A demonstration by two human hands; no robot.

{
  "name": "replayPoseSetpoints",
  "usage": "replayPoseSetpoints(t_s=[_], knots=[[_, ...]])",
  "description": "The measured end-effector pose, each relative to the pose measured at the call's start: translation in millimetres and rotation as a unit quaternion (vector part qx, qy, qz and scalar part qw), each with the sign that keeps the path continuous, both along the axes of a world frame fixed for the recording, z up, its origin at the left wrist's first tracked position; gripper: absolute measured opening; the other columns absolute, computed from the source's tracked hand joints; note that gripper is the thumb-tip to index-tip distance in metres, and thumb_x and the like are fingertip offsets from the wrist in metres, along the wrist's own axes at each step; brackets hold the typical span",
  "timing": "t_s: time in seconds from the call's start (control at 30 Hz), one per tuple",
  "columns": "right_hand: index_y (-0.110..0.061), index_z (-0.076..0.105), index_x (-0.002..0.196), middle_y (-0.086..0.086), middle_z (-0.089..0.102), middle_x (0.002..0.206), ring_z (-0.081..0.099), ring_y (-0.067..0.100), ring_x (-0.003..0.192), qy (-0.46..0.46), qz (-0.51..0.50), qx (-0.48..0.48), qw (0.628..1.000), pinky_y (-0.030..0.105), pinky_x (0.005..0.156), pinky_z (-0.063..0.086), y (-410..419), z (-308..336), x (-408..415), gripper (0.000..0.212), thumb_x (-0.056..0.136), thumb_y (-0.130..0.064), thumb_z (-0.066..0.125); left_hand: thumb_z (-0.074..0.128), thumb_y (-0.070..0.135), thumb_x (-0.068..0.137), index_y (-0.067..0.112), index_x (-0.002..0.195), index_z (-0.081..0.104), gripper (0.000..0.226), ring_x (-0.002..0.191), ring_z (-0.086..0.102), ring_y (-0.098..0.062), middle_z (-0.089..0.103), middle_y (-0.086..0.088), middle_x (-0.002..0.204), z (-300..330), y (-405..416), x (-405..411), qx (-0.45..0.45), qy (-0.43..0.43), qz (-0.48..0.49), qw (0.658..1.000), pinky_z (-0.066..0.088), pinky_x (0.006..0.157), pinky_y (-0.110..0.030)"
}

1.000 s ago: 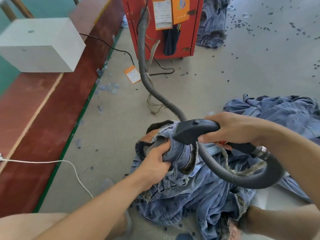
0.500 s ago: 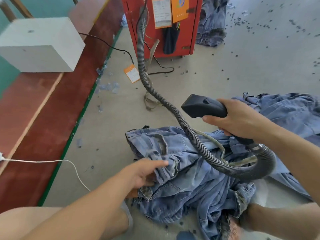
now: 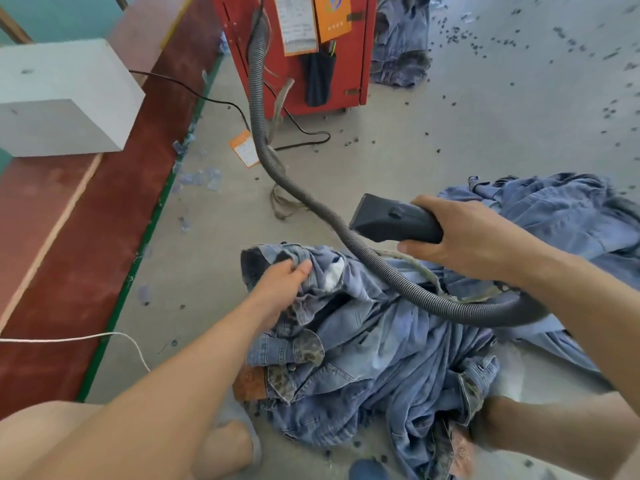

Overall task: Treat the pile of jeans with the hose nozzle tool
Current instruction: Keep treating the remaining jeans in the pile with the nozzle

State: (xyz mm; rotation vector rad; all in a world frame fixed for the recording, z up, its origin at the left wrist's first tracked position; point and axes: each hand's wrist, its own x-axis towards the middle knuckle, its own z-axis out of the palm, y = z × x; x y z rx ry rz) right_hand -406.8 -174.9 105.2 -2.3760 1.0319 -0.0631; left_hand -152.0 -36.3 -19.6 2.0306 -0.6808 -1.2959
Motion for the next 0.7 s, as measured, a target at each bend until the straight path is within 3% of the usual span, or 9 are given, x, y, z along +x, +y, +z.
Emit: replayPoseSetpoints(t_s=[0.03,0.1,0.2,0.3,0.43,0.5,0.53,0.6,0.7], knots=[[-0.042,0.055,0.106,-0.014,0.067,0.083,0.062,-0.001,0.069,0.018,0.009,-0.002,1.0,0.025,0.06,0.047,-1.6,0.3,-2.6,0.029,0.086,-0.058,0.067,0.051,0.038,0.108,0.024,0.098,0.065,0.022,0.103,0.066,-0.018,0.072,0.002,0.111,9.5,-7.6,2.8,-0.041,0.061,0.051,0.996,0.052,0.093,-0.038],[-0.042,0.056,0.112,-0.012,0.069,0.085,0.065,0.006,0.072,0.053,0.027,-0.013,0.998,0.033,0.067,0.054,-3.9,2.7,-6.7,0.033,0.085,-0.059,0.064,0.048,0.038,0.109,0.026,0.116,0.068,0.025,0.108,0.073,-0.026,0.076,-0.004,0.119,28.3,-18.5,8.4,-0.093,0.167,0.116,0.975,0.059,0.093,-0.047],[-0.049,0.053,0.115,-0.016,0.069,0.088,0.064,0.007,0.077,0.069,0.051,-0.049,0.995,0.038,0.073,0.055,-3.8,8.8,-10.6,0.033,0.085,-0.061,0.06,0.042,0.042,0.109,0.023,0.132,0.061,0.036,0.103,0.075,-0.031,0.075,-0.009,0.122,45.7,-20.1,8.7,-0.113,0.278,0.114,0.947,0.062,0.078,-0.05],[-0.053,0.052,0.116,-0.019,0.069,0.086,0.063,0.002,0.074,0.049,0.064,-0.046,0.996,0.034,0.07,0.055,-2.1,14.1,-11.3,0.032,0.086,-0.06,0.062,0.032,0.046,0.11,0.017,0.137,0.058,0.047,0.11,0.072,-0.037,0.071,-0.017,0.129,56.7,-22.1,1.9,-0.111,0.352,0.089,0.925,0.062,0.082,-0.052],[-0.052,0.053,0.114,-0.019,0.069,0.083,0.063,0.0,0.07,0.043,0.082,-0.021,0.995,0.028,0.066,0.054,1.2,16.8,-8.9,0.031,0.086,-0.057,0.064,0.04,0.044,0.109,0.012,0.128,0.065,0.045,0.104,0.074,-0.03,0.073,-0.018,0.122,71.0,-23.9,-10.9,-0.118,0.403,0.086,0.904,0.063,0.085,-0.041],[-0.051,0.053,0.112,-0.018,0.068,0.083,0.062,-0.001,0.071,0.041,0.084,-0.012,0.996,0.027,0.065,0.051,0.9,15.8,-9.6,0.028,0.087,-0.052,0.067,0.053,0.025,0.105,0.015,0.131,0.06,0.028,0.094,0.073,-0.024,0.073,-0.013,0.115,71.2,-22.5,-17.6,-0.126,0.395,0.051,0.908,0.063,0.076,-0.032],[-0.05,0.054,0.11,-0.018,0.068,0.083,0.062,-0.002,0.072,0.042,0.083,-0.006,0.996,0.027,0.065,0.051,0.2,15.1,-10.4,0.027,0.088,-0.05,0.068,0.056,0.012,0.103,0.015,0.135,0.056,0.033,0.089,0.071,-0.022,0.071,-0.013,0.114,70.2,-21.4,-18.8,-0.132,0.385,0.043,0.912,0.061,0.071,-0.029],[-0.048,0.055,0.109,-0.018,0.068,0.082,0.063,-0.003,0.075,0.051,0.084,0.01,0.995,0.027,0.065,0.051,-1.5,14.0,-11.0,0.025,0.089,-0.048,0.07,0.049,-0.005,0.1,0.011,0.144,0.05,0.046,0.084,0.067,-0.02,0.066,-0.014,0.115,71.3,-20.1,-18.1,-0.148,0.382,0.03,0.912,0.057,0.067,-0.026],[-0.047,0.057,0.105,-0.021,0.067,0.082,0.063,-0.004,0.078,0.052,0.098,0.038,0.993,0.021,0.064,0.048,1.6,11.4,-5.0,0.023,0.086,-0.049,0.071,0.037,-0.008,0.101,0.007,0.15,0.047,0.052,0.092,0.063,-0.024,0.062,-0.017,0.124,74.1,-17.8,-17.9,-0.16,0.421,0.022,0.892,0.055,0.076,-0.032]])
